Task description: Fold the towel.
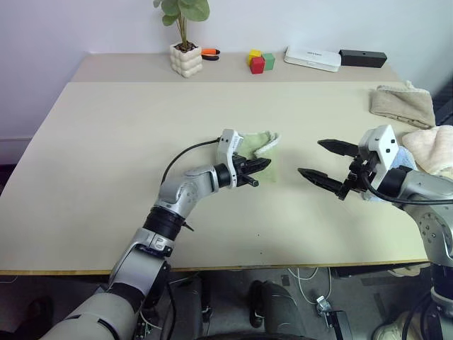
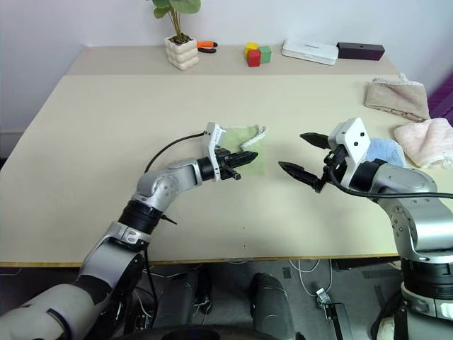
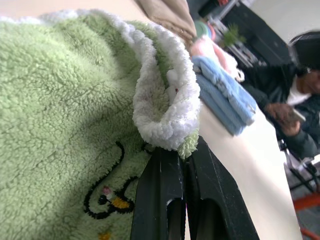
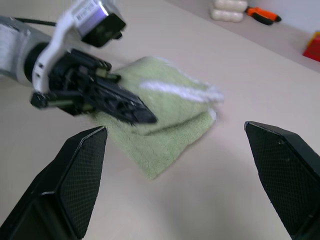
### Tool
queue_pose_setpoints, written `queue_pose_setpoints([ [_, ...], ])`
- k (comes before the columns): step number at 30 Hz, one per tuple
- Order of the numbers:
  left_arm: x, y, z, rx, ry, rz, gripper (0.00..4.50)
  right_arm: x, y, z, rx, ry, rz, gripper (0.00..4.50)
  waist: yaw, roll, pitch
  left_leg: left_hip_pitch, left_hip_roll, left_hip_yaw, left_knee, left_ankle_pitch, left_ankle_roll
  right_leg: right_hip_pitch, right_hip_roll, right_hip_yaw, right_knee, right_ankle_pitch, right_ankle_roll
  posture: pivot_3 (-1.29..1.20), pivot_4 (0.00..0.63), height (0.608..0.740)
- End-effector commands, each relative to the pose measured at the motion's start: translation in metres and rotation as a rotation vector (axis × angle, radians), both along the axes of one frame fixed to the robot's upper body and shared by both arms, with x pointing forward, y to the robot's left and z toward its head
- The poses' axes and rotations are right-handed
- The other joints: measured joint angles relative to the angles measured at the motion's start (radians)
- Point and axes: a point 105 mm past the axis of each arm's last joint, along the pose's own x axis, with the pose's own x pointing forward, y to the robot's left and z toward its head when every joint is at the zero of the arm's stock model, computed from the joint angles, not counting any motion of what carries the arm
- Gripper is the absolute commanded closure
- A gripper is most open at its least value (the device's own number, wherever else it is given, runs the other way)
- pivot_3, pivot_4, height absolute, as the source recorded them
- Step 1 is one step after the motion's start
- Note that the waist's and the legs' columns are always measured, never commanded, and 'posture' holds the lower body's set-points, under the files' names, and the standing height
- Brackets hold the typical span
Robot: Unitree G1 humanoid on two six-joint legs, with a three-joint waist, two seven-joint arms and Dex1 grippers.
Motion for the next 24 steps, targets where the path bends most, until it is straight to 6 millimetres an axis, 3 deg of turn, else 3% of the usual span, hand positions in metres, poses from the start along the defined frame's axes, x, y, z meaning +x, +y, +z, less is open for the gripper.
queue_pose_setpoints([
  [1,-0.004,-0.006,0.000,0.009,-0.027,-0.073,4.43,-0.006,-0.001,0.018,-0.005,-0.072,-0.021,0.00,0.000,0.000,0.000,0.000,0.000,0.000,0.000,0.000,0.000,0.000,0.000,0.000,0.000,0.000,0.000,0.00,0.150,0.740],
  [4,-0.013,-0.009,-0.003,0.013,-0.017,-0.127,3.54,-0.006,-0.002,0.019,-0.005,-0.079,-0.038,0.00,-0.001,0.000,0.000,0.000,0.000,-0.001,0.000,0.000,0.000,0.000,0.000,0.000,0.000,0.000,0.000,0.00,0.150,0.740],
  [11,-0.022,-0.003,0.005,-0.001,-0.067,-0.173,0.02,0.004,0.003,0.023,0.016,-0.091,-0.035,0.00,-0.002,0.000,0.000,0.000,0.000,-0.001,0.001,0.000,0.000,0.000,0.000,0.000,0.001,0.000,0.000,0.00,0.150,0.740],
  [15,-0.059,0.001,0.036,-0.167,-0.167,-0.356,0.02,0.016,0.004,0.027,0.027,-0.115,-0.043,0.00,-0.004,0.000,0.000,0.000,0.000,-0.001,0.001,0.000,0.000,0.000,0.000,0.000,0.002,0.000,0.000,0.00,0.150,0.740],
  [18,-0.071,0.008,0.046,-0.219,-0.205,-0.395,0.02,0.026,0.005,0.032,0.037,-0.142,-0.054,0.00,-0.002,0.001,0.000,0.001,0.000,-0.001,0.001,0.000,0.000,0.000,0.000,0.000,0.004,0.000,0.001,0.00,0.150,0.740],
  [21,-0.072,0.015,0.047,-0.204,-0.244,-0.379,0.02,0.032,0.009,0.037,0.049,-0.160,-0.046,0.00,-0.001,0.001,0.000,0.001,0.000,-0.001,0.002,0.001,-0.001,0.000,0.000,0.000,0.005,0.000,0.001,0.00,0.150,0.740],
  [24,-0.041,0.033,0.065,-0.262,-0.296,-0.178,0.02,0.041,0.015,0.042,0.087,-0.178,-0.059,0.00,-0.002,0.001,0.000,0.000,0.000,-0.002,0.003,0.001,0.000,0.001,0.000,0.000,0.005,0.000,0.000,0.00,0.150,0.740],
])
